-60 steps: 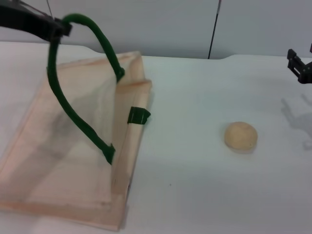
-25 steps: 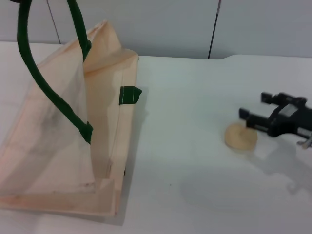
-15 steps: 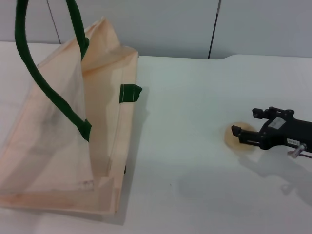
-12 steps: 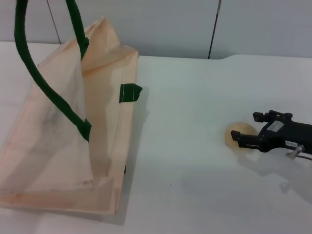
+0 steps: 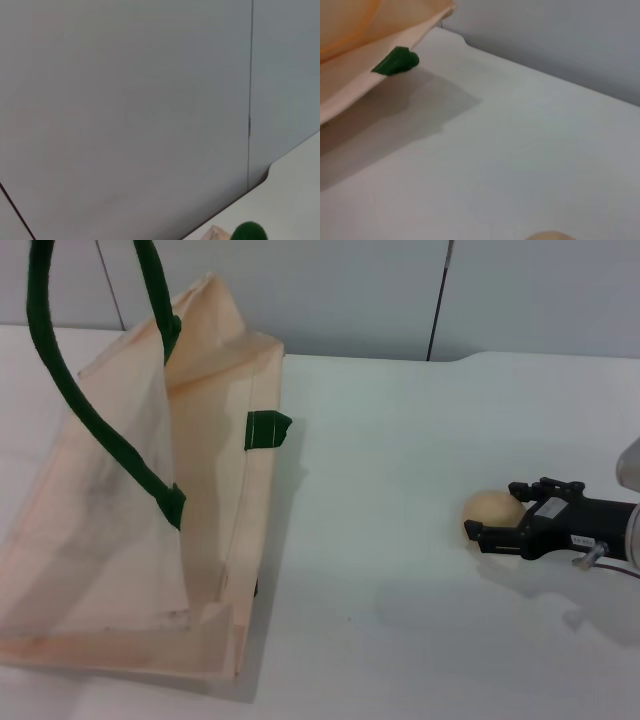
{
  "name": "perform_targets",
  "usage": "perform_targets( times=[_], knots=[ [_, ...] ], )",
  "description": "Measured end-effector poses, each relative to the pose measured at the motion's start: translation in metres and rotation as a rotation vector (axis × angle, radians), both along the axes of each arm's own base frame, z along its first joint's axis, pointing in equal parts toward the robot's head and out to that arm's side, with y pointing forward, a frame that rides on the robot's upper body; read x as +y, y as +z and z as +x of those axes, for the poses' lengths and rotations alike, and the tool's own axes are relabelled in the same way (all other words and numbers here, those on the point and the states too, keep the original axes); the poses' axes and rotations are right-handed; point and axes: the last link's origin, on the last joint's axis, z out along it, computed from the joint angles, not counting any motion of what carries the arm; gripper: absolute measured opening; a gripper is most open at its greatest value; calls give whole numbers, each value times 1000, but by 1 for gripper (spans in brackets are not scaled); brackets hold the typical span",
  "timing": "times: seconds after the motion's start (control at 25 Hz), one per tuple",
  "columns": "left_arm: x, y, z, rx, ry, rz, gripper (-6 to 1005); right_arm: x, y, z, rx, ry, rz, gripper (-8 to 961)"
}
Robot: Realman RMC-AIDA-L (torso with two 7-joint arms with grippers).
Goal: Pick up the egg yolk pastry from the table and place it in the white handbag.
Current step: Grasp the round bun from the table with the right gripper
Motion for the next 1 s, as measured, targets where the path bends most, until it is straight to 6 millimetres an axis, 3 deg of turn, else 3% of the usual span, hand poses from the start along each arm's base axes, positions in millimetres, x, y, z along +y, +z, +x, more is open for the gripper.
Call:
perform_targets(
  times=[0.6, 0.72, 1.0],
  knots=[
    [-1, 1, 2, 7, -9, 9, 122, 3, -3, -4, -9, 20, -15, 891],
    [-1, 1, 2, 8, -8, 9, 122, 1, -4, -8, -13, 43, -18, 761],
    [-2, 1, 1, 8, -7, 10, 121, 0, -2, -8, -20, 55, -12, 677]
  ],
)
